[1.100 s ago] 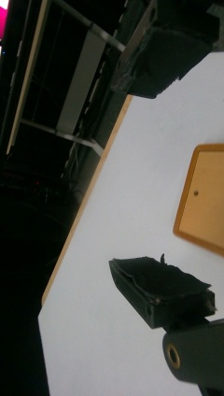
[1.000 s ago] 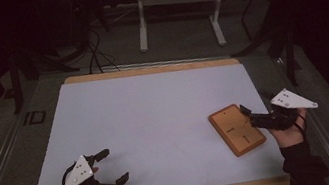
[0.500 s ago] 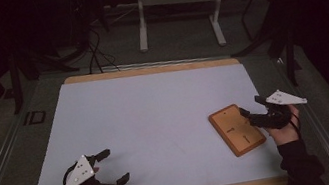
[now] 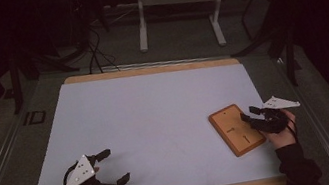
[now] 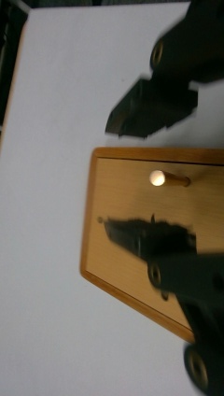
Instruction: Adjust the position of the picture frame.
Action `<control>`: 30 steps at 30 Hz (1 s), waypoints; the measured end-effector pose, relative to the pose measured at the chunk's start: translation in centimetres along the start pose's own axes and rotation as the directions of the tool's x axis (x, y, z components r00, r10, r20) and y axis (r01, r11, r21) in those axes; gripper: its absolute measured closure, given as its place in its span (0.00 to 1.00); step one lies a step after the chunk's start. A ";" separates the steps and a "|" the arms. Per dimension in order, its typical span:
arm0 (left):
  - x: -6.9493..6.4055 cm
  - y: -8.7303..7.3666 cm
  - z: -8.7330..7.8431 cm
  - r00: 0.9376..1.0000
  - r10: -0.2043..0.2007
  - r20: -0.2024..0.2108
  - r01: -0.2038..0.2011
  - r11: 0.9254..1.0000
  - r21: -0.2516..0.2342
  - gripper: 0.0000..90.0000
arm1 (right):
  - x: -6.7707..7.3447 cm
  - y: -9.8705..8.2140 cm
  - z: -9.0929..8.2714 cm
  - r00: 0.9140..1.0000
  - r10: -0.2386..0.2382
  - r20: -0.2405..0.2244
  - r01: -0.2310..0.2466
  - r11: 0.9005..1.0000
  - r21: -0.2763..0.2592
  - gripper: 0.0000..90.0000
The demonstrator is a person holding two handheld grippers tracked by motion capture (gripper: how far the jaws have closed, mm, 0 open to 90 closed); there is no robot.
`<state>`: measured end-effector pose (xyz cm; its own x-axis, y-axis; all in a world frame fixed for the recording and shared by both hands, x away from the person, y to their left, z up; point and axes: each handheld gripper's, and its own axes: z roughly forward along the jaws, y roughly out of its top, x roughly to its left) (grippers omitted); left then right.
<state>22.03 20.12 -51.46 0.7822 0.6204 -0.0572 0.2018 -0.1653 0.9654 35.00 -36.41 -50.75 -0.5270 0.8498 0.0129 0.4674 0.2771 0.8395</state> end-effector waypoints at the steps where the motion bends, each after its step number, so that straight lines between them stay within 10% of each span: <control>1: 0.0 0.0 0.0 1.000 0.000 0.001 0.000 1.000 0.000 0.01 | 0.0 -0.1 0.0 1.000 0.002 -0.003 -0.002 1.000 0.002 0.59; 13: 0.0 0.0 0.1 1.000 0.001 0.001 -0.001 1.000 0.005 0.01 | -0.4 -1.0 0.4 0.999 0.026 -0.040 -0.024 0.998 0.050 0.91; 30: -0.1 -0.1 0.1 1.000 0.010 -0.002 -0.010 1.000 0.016 0.01 | -0.6 -2.5 1.1 0.996 0.081 -0.046 -0.080 0.997 0.019 0.93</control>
<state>22.06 19.99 -51.56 0.7829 0.6203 -0.0469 0.2033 -0.1838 0.9617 34.95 -37.11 -53.41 -0.5199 0.8477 0.1057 0.5216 0.2170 0.8251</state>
